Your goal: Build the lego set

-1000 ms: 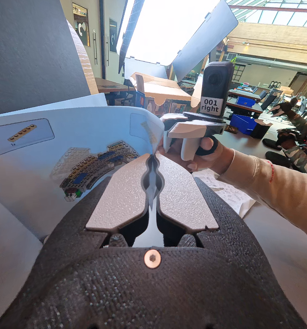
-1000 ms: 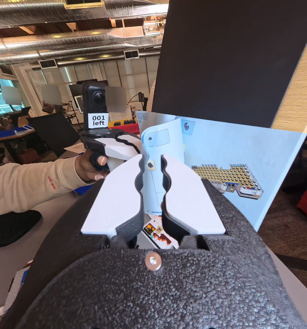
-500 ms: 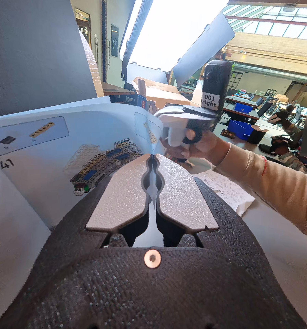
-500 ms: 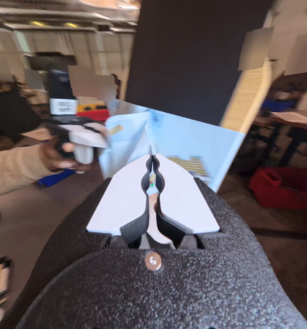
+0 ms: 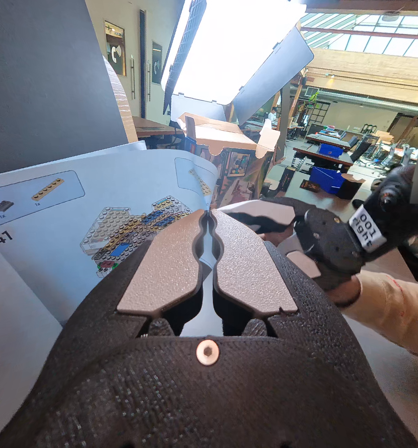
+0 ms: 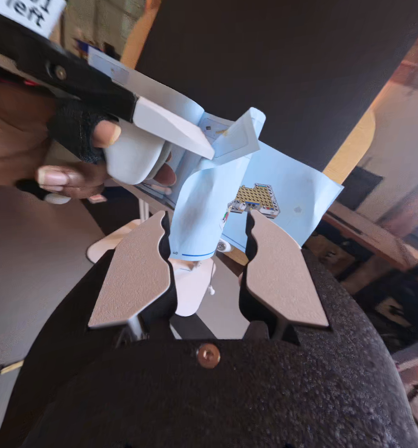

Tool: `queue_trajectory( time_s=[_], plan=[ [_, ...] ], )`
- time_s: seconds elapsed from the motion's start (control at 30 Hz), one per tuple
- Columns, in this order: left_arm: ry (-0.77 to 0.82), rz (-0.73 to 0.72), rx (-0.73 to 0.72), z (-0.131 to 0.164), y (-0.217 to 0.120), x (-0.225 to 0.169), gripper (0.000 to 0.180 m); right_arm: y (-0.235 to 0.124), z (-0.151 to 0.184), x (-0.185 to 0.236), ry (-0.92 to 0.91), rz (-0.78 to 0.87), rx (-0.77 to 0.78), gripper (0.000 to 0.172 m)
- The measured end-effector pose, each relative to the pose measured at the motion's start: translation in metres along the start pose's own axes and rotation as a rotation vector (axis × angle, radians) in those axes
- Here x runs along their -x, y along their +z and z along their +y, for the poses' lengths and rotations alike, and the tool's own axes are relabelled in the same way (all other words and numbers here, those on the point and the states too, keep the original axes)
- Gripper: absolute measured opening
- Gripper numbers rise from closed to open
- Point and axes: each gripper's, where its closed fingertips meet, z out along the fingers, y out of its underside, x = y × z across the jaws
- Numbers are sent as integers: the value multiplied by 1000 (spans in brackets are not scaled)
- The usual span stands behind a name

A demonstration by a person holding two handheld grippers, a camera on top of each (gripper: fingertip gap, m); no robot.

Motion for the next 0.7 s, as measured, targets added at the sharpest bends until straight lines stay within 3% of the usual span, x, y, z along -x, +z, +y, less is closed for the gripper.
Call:
queue_trajectory(
  time_s=[0.13,0.2,0.43,0.53,0.7],
  plan=[
    [-10,7,-6,-7,3,-6,1,13,14,6,-66,136,80,47],
    [-1,6,-1,-10,1,-8,2,11,15,7,-53,154,78,45],
    [37,19,4,-20,-17,-14,16,-5,8,-12,-30,212,36,12],
    [146,-125,129,-5,-42,13,20,-10,7,-26,16,185,20,9],
    [437,-477,501,46,-99,94,22,-9,11,-30,104,37,15,0]
  ],
)
